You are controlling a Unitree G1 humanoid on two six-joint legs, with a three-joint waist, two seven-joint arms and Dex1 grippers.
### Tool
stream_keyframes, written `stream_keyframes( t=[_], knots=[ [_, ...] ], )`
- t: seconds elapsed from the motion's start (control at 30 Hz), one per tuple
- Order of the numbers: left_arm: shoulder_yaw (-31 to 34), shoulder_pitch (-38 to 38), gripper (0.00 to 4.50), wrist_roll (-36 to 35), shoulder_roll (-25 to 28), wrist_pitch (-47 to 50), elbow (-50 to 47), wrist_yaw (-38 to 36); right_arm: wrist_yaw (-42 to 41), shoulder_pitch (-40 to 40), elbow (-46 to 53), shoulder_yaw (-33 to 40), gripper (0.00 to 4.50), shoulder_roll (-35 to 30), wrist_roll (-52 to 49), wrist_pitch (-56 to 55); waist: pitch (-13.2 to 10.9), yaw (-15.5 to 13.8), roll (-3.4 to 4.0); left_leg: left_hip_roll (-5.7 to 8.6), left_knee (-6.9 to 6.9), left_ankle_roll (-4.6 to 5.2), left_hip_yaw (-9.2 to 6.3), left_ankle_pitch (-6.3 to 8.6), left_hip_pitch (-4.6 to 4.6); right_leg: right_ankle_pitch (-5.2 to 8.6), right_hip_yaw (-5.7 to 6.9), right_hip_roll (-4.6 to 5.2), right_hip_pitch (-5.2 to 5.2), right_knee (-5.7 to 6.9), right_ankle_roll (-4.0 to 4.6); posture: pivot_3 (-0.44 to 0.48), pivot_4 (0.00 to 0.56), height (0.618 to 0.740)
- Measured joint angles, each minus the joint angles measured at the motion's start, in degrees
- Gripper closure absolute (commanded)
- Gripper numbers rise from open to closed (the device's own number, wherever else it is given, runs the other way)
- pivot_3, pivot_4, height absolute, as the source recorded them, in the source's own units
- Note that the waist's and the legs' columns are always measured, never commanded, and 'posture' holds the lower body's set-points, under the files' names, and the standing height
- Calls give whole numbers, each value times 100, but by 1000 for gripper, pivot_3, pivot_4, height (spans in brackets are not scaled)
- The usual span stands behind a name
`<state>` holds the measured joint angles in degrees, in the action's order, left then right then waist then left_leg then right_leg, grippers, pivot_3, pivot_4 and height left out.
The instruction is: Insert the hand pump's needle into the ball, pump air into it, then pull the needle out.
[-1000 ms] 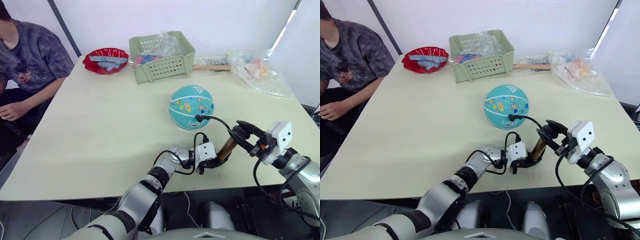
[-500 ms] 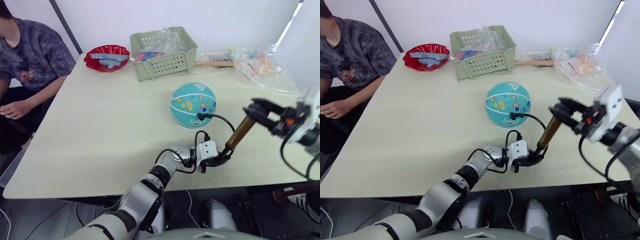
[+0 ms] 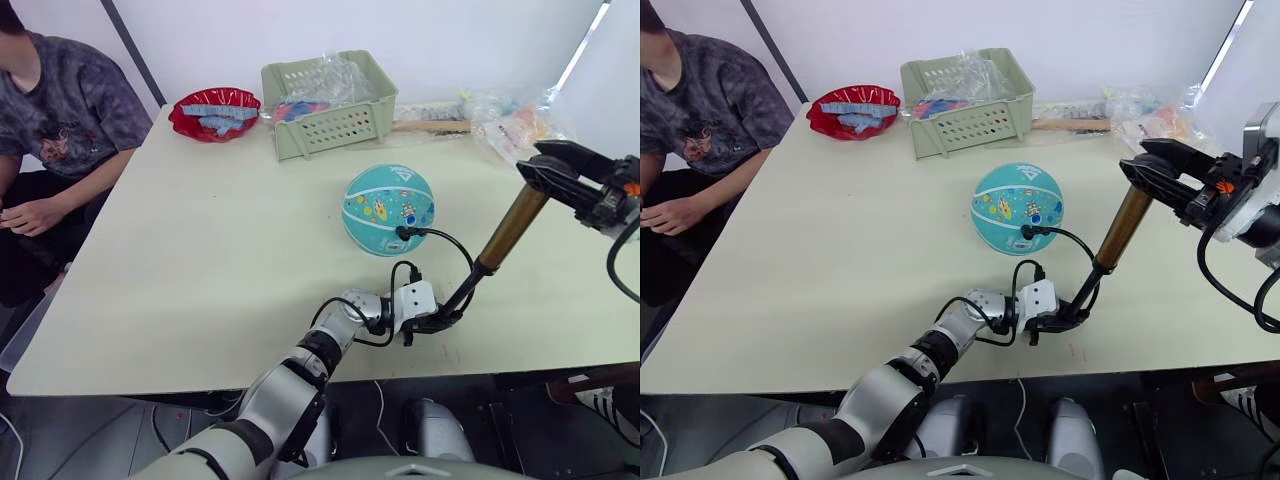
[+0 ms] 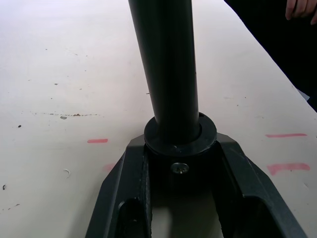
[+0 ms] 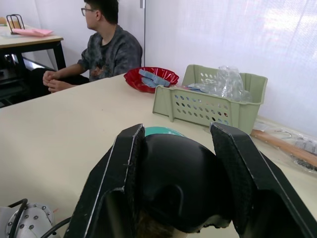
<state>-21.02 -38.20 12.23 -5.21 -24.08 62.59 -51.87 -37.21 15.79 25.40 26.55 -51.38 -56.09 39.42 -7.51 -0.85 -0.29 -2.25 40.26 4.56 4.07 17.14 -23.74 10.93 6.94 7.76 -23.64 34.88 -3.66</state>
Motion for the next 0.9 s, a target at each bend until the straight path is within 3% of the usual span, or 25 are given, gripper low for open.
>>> stream_keyframes(
  t=[0.17, 0.37, 0.47, 0.9],
  knots=[
    [-16, 5, 3372, 9, 15, 12, 6, 11, -120, -703, 358, 56, 2903, 182, 363, -530, 22, 1, -26, -2, -1, 0, -2, 0, 7, 1, 2, -4, 8, -1, -2, 0, 150, 740],
    [-27, 11, 3372, 75, 49, 54, 25, 76, -10, -1484, 480, -503, 2903, 961, 1012, -1176, 80, 9, -86, -18, -1, -1, -10, 1, 18, 7, 5, -14, 11, 0, 3, 0, 150, 740],
    [-26, 17, 3372, 76, 48, 54, 25, 78, 4, -1891, 440, -847, 2903, 1298, 1456, -1547, 95, 12, -65, -18, -1, -1, -7, 1, 18, 6, 3, -14, 10, -1, 4, 0, 150, 740],
    [-24, 31, 3372, 79, 69, 55, 27, 81, 59, -2296, 209, -1679, 2903, 2039, 2550, -2094, 113, 17, -68, -24, -3, -1, -8, 1, 23, 16, 4, -19, 11, 0, 21, 0, 150, 740]
  ],
)
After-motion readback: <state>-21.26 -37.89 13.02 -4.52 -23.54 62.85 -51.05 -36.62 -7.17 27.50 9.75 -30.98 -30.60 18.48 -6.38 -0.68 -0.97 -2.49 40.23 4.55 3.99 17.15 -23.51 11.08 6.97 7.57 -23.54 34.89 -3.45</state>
